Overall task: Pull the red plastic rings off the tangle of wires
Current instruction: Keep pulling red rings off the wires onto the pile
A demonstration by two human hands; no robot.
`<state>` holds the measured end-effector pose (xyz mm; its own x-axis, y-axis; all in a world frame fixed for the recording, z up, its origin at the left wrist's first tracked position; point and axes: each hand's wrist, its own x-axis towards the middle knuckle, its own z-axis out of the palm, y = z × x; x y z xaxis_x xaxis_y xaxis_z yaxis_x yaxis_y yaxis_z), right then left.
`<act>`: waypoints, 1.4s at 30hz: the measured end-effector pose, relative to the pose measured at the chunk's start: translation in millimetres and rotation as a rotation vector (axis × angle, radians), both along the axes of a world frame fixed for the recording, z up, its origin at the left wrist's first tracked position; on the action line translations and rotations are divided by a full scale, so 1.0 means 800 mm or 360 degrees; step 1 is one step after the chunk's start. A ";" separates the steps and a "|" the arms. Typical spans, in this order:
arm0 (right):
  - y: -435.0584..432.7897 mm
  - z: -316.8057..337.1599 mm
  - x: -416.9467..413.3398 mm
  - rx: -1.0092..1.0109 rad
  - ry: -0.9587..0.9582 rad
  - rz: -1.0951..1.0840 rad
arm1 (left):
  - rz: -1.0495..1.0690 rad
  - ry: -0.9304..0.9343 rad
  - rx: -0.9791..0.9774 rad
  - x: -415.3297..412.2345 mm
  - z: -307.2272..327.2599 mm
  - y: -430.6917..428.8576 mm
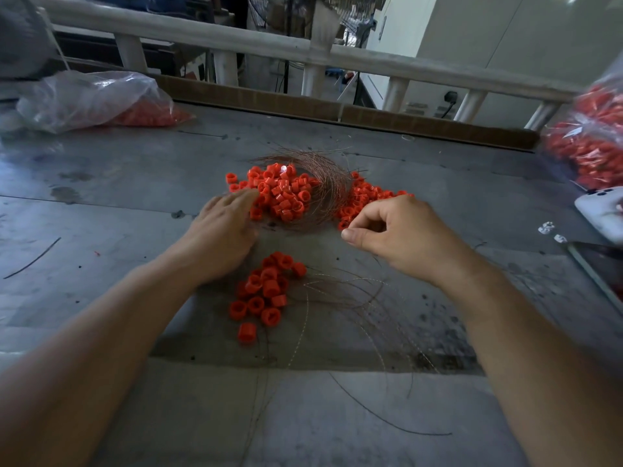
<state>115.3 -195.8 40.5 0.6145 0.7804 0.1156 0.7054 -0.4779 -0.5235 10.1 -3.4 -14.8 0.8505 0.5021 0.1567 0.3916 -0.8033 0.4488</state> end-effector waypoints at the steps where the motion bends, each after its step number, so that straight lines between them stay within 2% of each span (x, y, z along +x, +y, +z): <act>1: 0.000 0.000 0.000 0.0002 0.0001 -0.0009 | -0.0044 0.0049 0.0034 0.001 -0.002 0.001; 6: -0.001 0.000 0.003 0.0011 -0.0027 -0.0056 | -0.0060 -0.0182 0.0161 -0.002 -0.004 0.003; 15: 0.000 -0.002 0.005 -0.0010 -0.0046 -0.0089 | -0.0035 -0.0273 0.0197 -0.005 0.001 0.003; 20: 0.001 -0.005 0.014 0.0010 -0.0201 -0.0277 | 0.0196 -0.0482 -0.0104 -0.006 0.009 -0.002; 24: 0.001 -0.009 0.022 0.0046 -0.0253 -0.0391 | 0.0102 -0.0657 -0.0510 -0.012 0.020 -0.014; 26: 0.001 -0.011 0.025 0.0060 -0.0269 -0.0404 | 0.0042 -0.0673 -0.0535 -0.016 0.024 -0.020; 30: 0.006 -0.018 0.028 0.0110 -0.0328 -0.0247 | -0.0041 -0.0656 -0.0427 -0.019 0.026 -0.027; 37: 0.027 -0.040 0.025 -0.0223 -0.0441 0.0225 | -0.0085 -0.0661 -0.0406 -0.020 0.028 -0.035; 42: 0.030 -0.048 0.028 -0.0286 -0.0425 0.0259 | -0.0127 -0.0626 -0.0450 -0.022 0.030 -0.040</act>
<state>137.5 -171.4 2.2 0.4475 0.8879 0.1071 0.8802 -0.4161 -0.2284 -7.1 -35.5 8.8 0.7917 0.5068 0.3409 0.0906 -0.6494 0.7550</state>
